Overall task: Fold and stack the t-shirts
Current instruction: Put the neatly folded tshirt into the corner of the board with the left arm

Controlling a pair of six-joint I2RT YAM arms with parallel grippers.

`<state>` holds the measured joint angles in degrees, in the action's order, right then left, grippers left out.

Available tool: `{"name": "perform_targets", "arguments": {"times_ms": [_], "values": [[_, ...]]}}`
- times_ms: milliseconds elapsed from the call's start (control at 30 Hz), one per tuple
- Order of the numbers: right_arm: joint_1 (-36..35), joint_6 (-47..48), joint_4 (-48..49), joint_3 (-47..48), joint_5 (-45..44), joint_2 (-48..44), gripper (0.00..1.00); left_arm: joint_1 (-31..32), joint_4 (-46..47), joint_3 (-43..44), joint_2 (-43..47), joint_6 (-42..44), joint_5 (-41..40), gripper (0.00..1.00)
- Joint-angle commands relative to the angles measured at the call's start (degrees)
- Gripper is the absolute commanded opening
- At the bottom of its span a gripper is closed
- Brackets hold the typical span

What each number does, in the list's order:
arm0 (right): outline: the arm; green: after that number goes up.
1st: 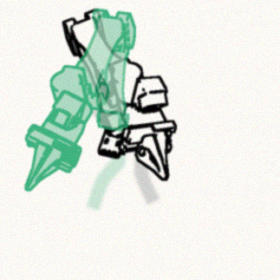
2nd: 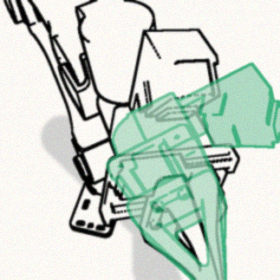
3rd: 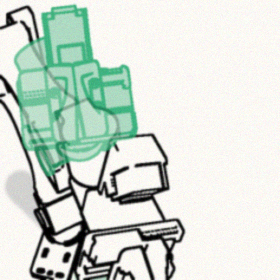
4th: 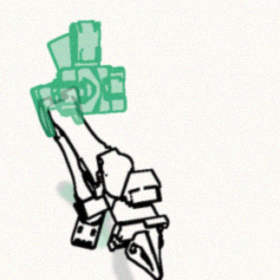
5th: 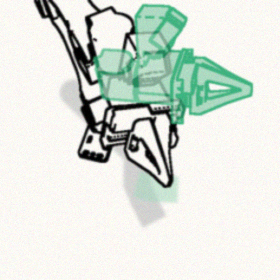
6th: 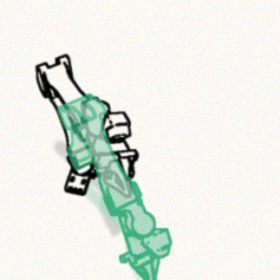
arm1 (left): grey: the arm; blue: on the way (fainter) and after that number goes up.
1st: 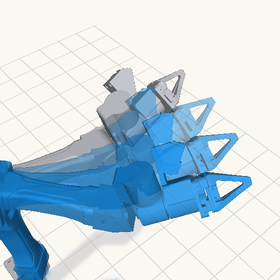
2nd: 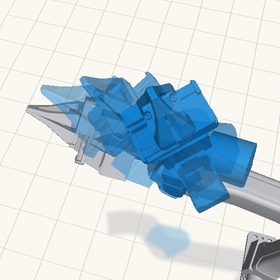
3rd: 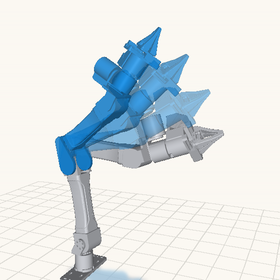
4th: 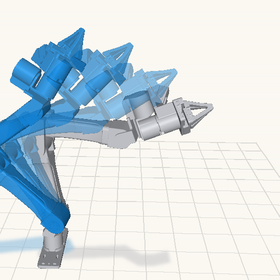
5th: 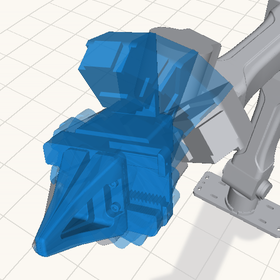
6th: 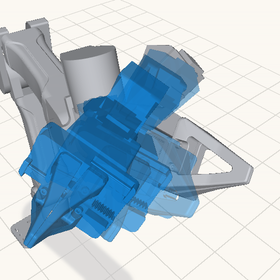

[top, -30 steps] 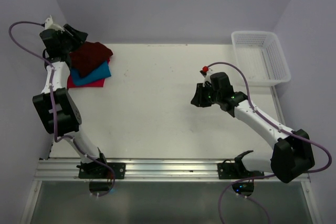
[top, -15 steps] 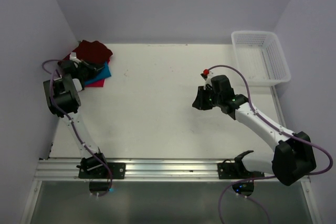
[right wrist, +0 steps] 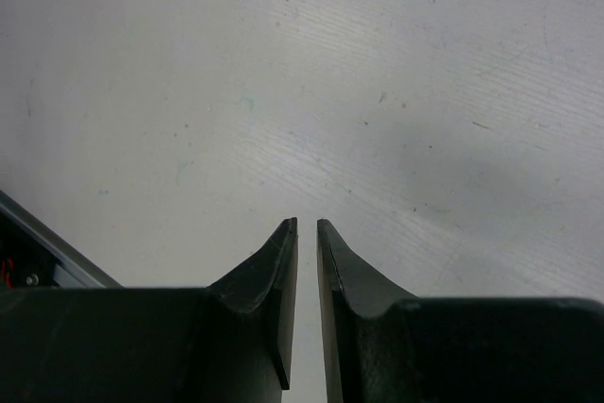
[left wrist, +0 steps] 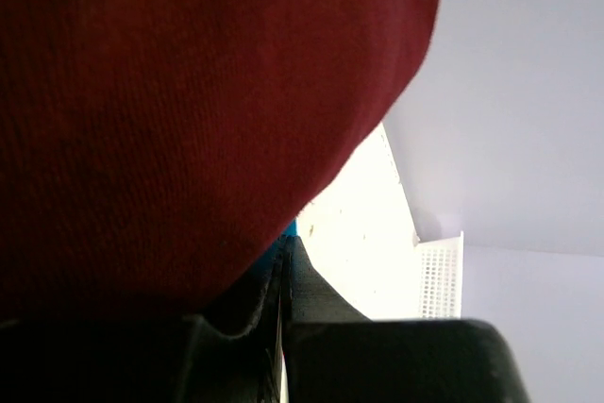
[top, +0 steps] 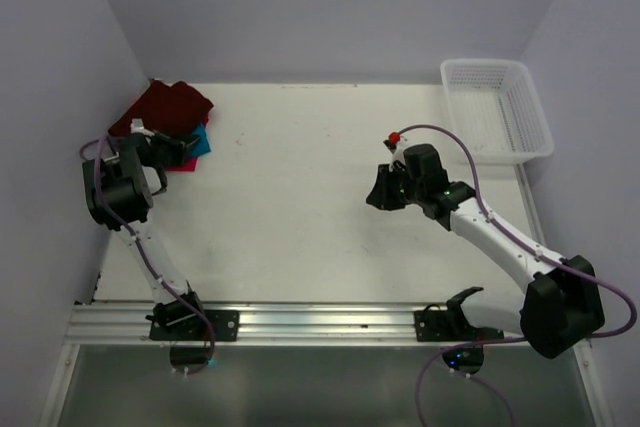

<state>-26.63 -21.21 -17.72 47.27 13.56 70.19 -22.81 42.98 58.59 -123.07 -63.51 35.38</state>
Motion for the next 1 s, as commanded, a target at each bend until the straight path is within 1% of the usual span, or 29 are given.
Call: {"name": "perform_targets", "arguments": {"times_ms": [0, 133, 200, 233, 300, 400, 500, 533, 600, 633, 700, 733, 900, 933, 967], "values": [[-0.3, -0.6, 1.9, -0.8, 1.7, -1.4, 0.18, -0.3, 6.0, 0.4, 4.1, -1.3, 1.4, 0.00], [-0.2, -0.5, 1.7, -0.6, 1.6, -1.4, 0.18, 1.2, 8.1, 2.2, 9.5, 1.9, 4.2, 0.00], [-0.2, -0.1, 1.5, -0.2, 1.4, -1.4, 0.18, 2.5, 7.3, 3.4, 13.5, 4.0, 5.7, 0.00], [-0.3, 0.1, 1.2, 0.1, 1.4, -1.3, 0.18, 4.1, 6.9, 4.2, 16.3, 5.5, 6.5, 0.00], [-0.3, 0.3, 0.8, 0.6, 1.1, -1.1, 0.18, 6.4, 6.7, 4.2, 19.1, 6.4, 7.5, 0.00], [-0.2, 0.5, 0.4, 1.2, 0.9, -1.3, 0.18, 8.7, 4.3, 3.4, 24.6, 7.8, 5.9, 0.00], [-0.2, 0.6, -0.2, 1.8, 0.3, -2.2, 0.18, 11.7, -4.8, 5.0, 28.9, 11.3, 5.4, 0.00], [-0.3, 0.5, -0.5, 2.0, 0.0, -2.4, 0.18, 13.8, -11.5, 6.2, 31.2, 14.8, 5.1, 0.00], [-0.3, -0.2, -0.6, 2.0, -1.6, -3.6, 0.18, 16.7, -17.9, 6.5, 33.9, 19.3, 3.0, 0.00], [-0.3, -0.4, -0.7, 1.8, -2.0, -4.0, 0.18, 20.2, -23.5, 6.5, 36.7, 23.6, 1.7, 0.00], [-0.2, -0.8, -1.2, 1.5, -4.5, -4.9, 0.17, 23.9, -26.4, 4.8, 39.6, 26.3, -1.1, 0.00], [-0.3, -1.1, -1.9, 1.3, -5.8, -5.8, 0.17, 26.9, -27.3, 1.8, 42.5, 27.1, -1.5, 0.00], [-0.3, -1.2, -4.3, 1.1, -11.9, -9.1, 0.16, 33.5, -30.2, -7.3, 51.2, 31.6, -2.8, 0.00], [-0.3, -1.2, -5.0, 1.1, -13.3, -9.6, 0.17, 36.1, -32.0, -10.0, 53.9, 33.4, -3.1, 0.00], [-0.2, -1.2, -5.3, 1.1, -13.4, -10.9, 0.18, 37.5, -32.3, -11.5, 55.5, 34.3, -3.7, 0.06]]}}
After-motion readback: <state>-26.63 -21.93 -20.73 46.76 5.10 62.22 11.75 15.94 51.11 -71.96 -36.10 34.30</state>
